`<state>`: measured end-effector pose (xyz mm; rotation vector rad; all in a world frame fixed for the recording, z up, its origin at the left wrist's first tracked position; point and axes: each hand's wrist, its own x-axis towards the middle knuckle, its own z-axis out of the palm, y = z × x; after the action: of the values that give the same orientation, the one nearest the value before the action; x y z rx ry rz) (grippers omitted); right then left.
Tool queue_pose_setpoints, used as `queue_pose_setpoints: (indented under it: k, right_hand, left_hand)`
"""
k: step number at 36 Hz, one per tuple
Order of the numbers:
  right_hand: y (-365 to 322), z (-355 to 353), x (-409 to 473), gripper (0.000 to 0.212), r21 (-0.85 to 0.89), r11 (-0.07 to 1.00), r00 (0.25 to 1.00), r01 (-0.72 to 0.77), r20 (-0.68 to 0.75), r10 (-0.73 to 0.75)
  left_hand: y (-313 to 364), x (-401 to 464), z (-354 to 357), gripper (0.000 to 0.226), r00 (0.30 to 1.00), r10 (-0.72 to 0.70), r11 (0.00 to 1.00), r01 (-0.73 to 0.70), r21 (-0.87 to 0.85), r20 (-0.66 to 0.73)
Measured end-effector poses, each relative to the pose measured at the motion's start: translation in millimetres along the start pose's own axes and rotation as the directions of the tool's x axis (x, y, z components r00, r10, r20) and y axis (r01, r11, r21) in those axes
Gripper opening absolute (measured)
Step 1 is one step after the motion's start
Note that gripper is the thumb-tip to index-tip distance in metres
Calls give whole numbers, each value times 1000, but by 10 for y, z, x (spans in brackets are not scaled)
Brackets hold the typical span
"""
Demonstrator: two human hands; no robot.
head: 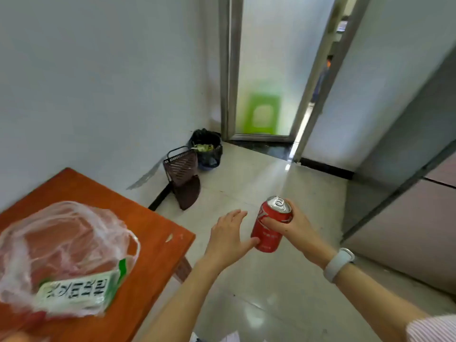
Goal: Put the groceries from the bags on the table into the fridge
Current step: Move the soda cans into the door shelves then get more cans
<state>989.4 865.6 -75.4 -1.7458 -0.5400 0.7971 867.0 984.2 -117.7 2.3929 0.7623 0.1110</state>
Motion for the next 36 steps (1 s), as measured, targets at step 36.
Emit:
queue_pose_setpoints:
  k: [36]
  right_hand:
    - [247,-7110,-2324,50,-83,991,448,103,-886,-121]
  left_hand:
    - [7822,1399,2859,42,453,890,454,-880,-137,40]
